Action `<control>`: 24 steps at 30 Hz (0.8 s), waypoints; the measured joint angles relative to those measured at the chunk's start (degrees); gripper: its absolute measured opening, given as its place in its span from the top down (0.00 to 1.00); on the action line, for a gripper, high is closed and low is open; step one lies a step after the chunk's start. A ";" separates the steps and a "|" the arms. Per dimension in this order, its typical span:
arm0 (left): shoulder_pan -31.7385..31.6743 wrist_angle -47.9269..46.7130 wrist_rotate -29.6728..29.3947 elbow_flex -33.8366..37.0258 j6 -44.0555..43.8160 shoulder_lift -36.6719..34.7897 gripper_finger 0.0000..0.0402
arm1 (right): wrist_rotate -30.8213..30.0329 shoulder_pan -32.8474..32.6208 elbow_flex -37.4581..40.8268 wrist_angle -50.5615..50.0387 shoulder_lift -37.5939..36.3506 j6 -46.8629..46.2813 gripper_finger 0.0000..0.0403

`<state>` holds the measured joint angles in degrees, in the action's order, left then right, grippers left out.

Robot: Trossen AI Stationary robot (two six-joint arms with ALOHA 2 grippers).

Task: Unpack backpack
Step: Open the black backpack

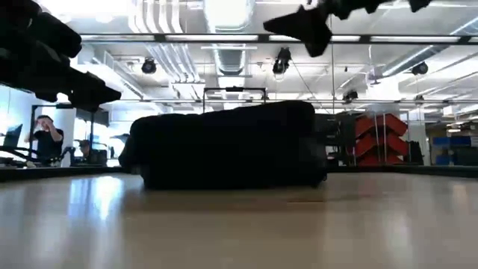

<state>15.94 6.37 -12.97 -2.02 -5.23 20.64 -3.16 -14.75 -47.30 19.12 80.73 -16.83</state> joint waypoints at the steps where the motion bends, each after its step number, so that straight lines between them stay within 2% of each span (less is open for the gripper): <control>1: 0.00 -0.02 0.00 0.02 0.02 0.00 0.39 | 1.28 -0.21 -1.10 0.12 1.56 -0.52 0.23; 5: 0.00 0.00 0.00 0.02 0.00 0.00 0.39 | 8.77 -0.80 -5.08 -3.63 7.52 0.03 0.23; 7: 0.00 -0.07 0.00 0.00 0.01 0.03 0.39 | 9.11 -0.77 -8.22 -9.10 10.05 0.78 0.23; 10: 0.02 -0.15 0.00 0.02 0.02 0.02 0.39 | 5.96 -0.22 -14.76 -24.30 12.68 3.31 0.23; 14: 0.01 -0.14 0.00 0.01 0.00 0.02 0.39 | -3.86 -0.23 -23.85 -44.97 15.46 9.01 0.28; 16: 0.00 -0.10 0.00 0.02 0.02 0.03 0.39 | -7.18 -0.25 -26.63 -49.65 16.68 12.02 0.31; 18: 0.02 -0.11 0.00 0.00 0.02 0.04 0.39 | -7.44 0.06 -27.59 -52.53 18.04 13.82 0.33; 22: 0.01 -0.10 0.00 0.02 0.01 0.01 0.39 | -7.74 0.18 -27.54 -53.17 21.06 15.71 0.38; 24: 0.00 -0.03 0.00 0.00 0.00 0.01 0.39 | -10.46 0.15 -27.57 -52.94 22.46 16.90 0.41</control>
<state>15.94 6.34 -12.97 -2.02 -5.23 20.65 -13.62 -14.60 -74.87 -33.82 103.19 0.08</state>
